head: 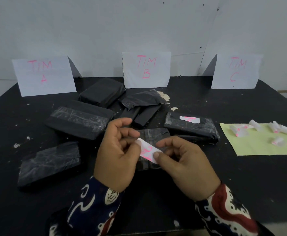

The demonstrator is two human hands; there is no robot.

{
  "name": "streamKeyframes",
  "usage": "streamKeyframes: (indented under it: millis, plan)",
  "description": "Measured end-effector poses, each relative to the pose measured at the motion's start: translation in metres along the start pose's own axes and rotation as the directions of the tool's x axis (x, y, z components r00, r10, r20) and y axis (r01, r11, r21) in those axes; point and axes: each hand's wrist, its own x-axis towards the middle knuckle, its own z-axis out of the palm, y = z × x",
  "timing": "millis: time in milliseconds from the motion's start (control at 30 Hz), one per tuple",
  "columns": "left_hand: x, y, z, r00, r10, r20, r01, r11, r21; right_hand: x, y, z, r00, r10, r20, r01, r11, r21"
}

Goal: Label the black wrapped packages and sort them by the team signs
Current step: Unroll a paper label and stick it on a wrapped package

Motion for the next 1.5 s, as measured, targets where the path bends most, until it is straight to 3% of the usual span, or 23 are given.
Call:
streamKeyframes:
  millis: [167,300,400,567,700,900,1100,1200,1300,1500]
  plan:
    - [0.001,0.005,-0.001,0.999,0.002,0.039,0.0,0.998,-0.059,-0.006,-0.001,0.005,0.987,-0.15,-0.065,0.12,0.935,-0.333]
    - [-0.001,0.009,-0.003,0.984,0.037,0.174,-0.04,0.999,0.016,-0.006,-0.006,0.004,0.977,-0.168,-0.131,0.147,0.976,-0.16]
    - [-0.006,0.011,-0.001,0.972,0.053,0.229,-0.058,0.998,0.015,-0.004,-0.008,0.004,0.984,-0.152,-0.092,0.147,0.987,-0.065]
    - [-0.013,0.009,-0.001,0.986,0.006,0.168,-0.013,0.999,0.041,-0.006,-0.005,0.01,0.971,-0.194,-0.137,0.186,0.98,-0.065]
    - [-0.024,0.007,0.0,0.984,-0.049,0.173,0.022,0.987,0.157,-0.003,-0.001,0.012,0.965,-0.154,-0.213,0.16,0.987,0.009]
    - [-0.023,0.012,-0.008,0.995,-0.061,0.08,0.044,0.978,0.202,0.0,-0.003,0.013,0.984,-0.066,-0.165,0.085,0.99,0.113]
    - [0.002,0.005,-0.015,0.995,0.091,0.04,-0.099,0.927,0.363,0.013,0.001,0.022,0.965,-0.121,-0.234,0.084,0.983,-0.162]
    - [0.02,0.0,-0.018,0.967,0.199,0.159,-0.252,0.847,0.468,0.022,0.004,0.025,0.953,-0.204,-0.224,0.12,0.932,-0.342]
    - [0.036,-0.011,-0.019,0.9,0.285,0.33,-0.432,0.692,0.579,0.034,0.007,0.026,0.945,-0.263,-0.196,0.139,0.863,-0.486]
    - [0.049,-0.026,-0.017,0.856,0.312,0.411,-0.515,0.576,0.635,0.047,0.013,0.031,0.92,-0.349,-0.179,0.144,0.725,-0.673]
